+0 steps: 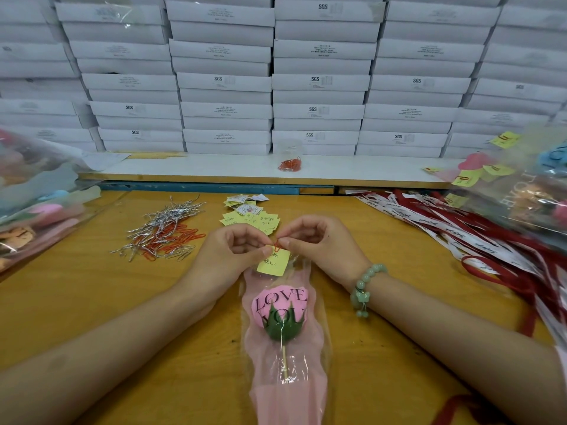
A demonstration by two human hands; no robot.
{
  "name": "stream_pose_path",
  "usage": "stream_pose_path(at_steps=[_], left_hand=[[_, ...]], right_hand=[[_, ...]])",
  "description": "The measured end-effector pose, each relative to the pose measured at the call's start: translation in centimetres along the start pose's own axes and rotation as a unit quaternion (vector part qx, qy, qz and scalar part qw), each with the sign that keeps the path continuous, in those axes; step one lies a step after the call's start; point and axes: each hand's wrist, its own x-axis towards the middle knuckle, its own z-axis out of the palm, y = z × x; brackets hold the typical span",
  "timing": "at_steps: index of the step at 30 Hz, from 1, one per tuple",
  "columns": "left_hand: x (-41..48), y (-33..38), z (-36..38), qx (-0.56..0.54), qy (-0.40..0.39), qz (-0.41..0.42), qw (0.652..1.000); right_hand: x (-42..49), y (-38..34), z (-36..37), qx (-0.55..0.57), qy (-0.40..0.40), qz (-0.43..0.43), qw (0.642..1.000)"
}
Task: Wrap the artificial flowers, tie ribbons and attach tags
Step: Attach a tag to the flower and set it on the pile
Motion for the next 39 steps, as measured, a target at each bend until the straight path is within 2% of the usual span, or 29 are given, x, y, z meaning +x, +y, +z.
stream_pose_path(at_steps=[13, 22, 26, 28, 31, 35, 39], left_hand=[[0.0, -0.1, -0.1, -0.038, 0.003, 0.0, 0.999], [-0.6, 0.8, 0.3, -0.009, -0.055, -0.037, 0.998], [-0.7, 1.1, 0.1, -0.117, -0.139, -0.101, 0.978], [-1.0, 1.2, 0.2, -0.132, -0.188, -0.123, 0.965], [-1.3, 1.0, 0.5, -0.121, -0.238, -0.112, 0.957], [-1.2, 0.7, 0.7, -0.142, -0.228, -0.118, 0.956], [-1.0, 0.6, 0.5, -0.19, -0.205, -0.121, 0.952]], right_hand=[[0.1, 0.2, 0.1, 0.036, -0.034, 0.017, 0.999], [0.2, 0.2, -0.8, 0.119, 0.112, 0.028, 0.986], [0.4, 0.4, -1.2, 0.135, 0.169, 0.041, 0.975], [0.5, 0.5, -1.2, 0.132, 0.176, 0.045, 0.974], [0.5, 0.7, -1.1, 0.117, 0.166, 0.037, 0.979], [0.6, 0.8, -1.0, 0.102, 0.152, 0.052, 0.982], [1.0, 1.1, -1.1, 0.062, 0.18, 0.089, 0.978]])
